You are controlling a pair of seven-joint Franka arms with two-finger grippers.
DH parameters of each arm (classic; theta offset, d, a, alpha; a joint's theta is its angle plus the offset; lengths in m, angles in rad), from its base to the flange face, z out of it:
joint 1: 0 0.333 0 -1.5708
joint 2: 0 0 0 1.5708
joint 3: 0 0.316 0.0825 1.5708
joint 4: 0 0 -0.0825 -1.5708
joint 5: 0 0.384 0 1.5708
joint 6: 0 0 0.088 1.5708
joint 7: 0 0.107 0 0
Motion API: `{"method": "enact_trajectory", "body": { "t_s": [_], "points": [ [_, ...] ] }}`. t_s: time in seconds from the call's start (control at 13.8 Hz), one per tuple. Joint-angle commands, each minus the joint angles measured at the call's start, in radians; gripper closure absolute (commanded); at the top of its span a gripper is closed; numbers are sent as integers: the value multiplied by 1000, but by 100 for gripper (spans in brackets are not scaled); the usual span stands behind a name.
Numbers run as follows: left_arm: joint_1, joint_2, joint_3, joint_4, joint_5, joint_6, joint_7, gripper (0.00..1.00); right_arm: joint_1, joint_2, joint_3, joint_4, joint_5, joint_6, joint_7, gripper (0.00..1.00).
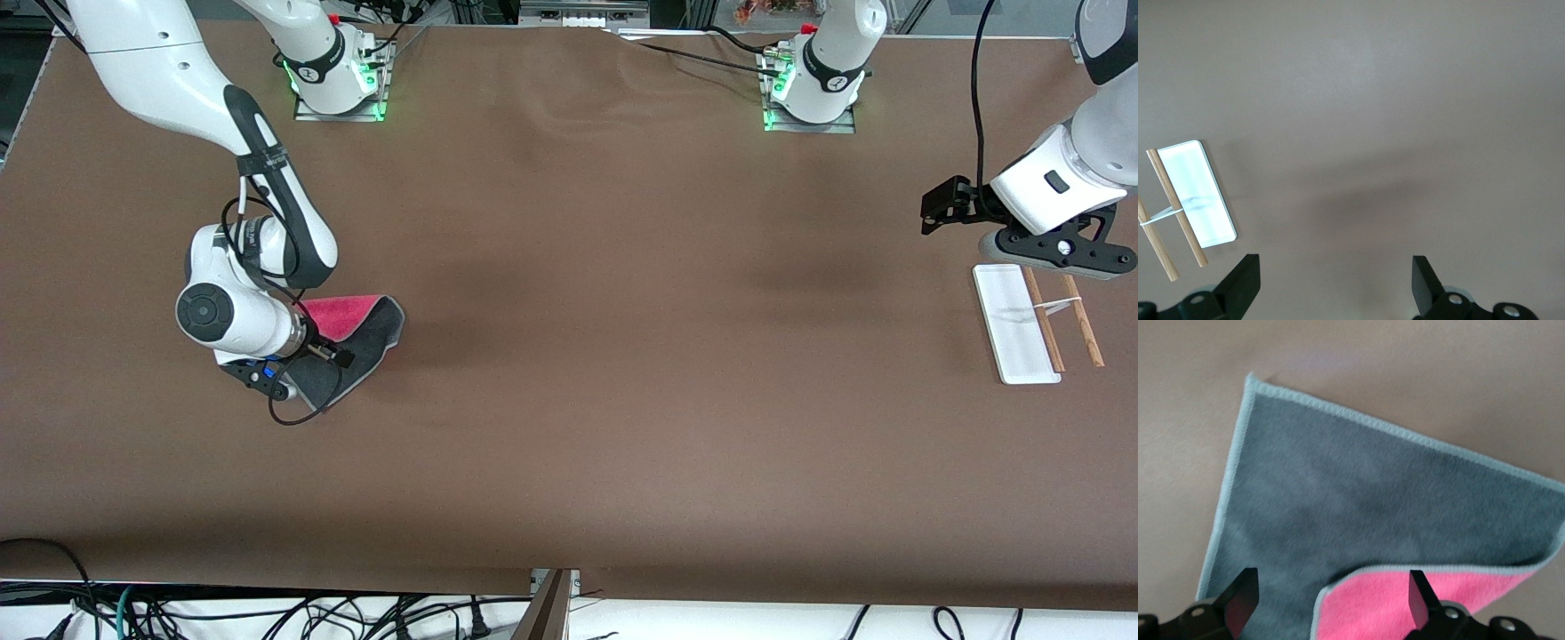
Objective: Pass towel and hang on rack
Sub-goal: 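Close the right gripper on the towel's pink corner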
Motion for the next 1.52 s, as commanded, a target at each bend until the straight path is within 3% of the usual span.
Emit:
{"method": "enact_trajectory", "body": {
  "t_s": [0.0,0.14,0.51,1.01,1.44],
  "points": [
    [5,11,2,25,-15,-15,22,0,-10,13,5,-10,26,35,-29,2],
    [5,11,2,25,-15,-15,22,0,-10,13,5,-10,26,36,-29,3],
    [5,11,2,25,-15,-15,22,0,-8,13,5,-10,34,35,-29,17],
    [5,11,2,25,-15,-15,25,0,-4,12,9,-11,34,18,-29,26],
    [5,11,2,25,-15,-15,25,0,-2,9,10,-10,35,-11,-27,46]
  ]
}}
